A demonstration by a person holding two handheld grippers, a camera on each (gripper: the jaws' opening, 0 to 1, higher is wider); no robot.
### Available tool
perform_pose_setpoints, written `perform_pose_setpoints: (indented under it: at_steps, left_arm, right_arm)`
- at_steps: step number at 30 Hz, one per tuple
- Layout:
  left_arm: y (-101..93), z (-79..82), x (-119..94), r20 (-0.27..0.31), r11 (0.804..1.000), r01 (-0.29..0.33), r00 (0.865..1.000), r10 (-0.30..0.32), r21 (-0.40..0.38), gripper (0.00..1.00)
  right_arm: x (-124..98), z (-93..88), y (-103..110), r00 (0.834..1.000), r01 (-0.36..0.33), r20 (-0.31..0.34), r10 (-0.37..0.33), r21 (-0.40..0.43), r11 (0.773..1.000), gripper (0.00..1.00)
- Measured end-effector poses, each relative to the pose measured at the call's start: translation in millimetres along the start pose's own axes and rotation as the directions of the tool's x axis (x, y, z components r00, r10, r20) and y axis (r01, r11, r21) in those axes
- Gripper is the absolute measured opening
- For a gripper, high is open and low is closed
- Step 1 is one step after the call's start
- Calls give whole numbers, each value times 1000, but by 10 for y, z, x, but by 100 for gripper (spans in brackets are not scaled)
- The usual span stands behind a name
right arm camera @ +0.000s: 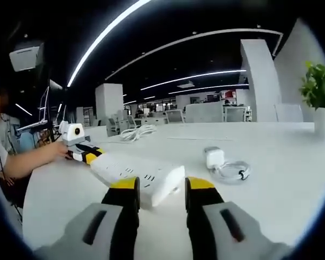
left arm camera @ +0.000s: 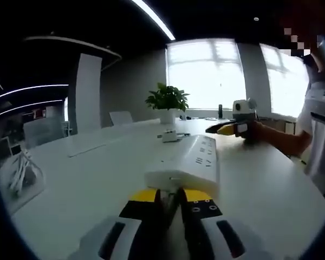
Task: Straighten the power strip on the desk, plug the charger into it
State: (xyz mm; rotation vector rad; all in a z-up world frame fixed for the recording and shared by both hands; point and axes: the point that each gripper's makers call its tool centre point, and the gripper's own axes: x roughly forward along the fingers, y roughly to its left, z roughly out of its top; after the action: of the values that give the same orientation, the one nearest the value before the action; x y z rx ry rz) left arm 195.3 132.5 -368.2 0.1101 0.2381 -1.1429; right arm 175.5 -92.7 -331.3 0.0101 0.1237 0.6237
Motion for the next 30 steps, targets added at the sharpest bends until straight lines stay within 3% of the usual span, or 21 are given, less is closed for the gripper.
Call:
perform_pose_setpoints:
  at_steps: [30]
  left_arm:
    - [-4, -10, 10, -4, 1000, 12, 1000, -12, -4, 17]
  right_arm:
    - [54, -15, -118, 1000, 18, -5, -18, -11, 1000, 32]
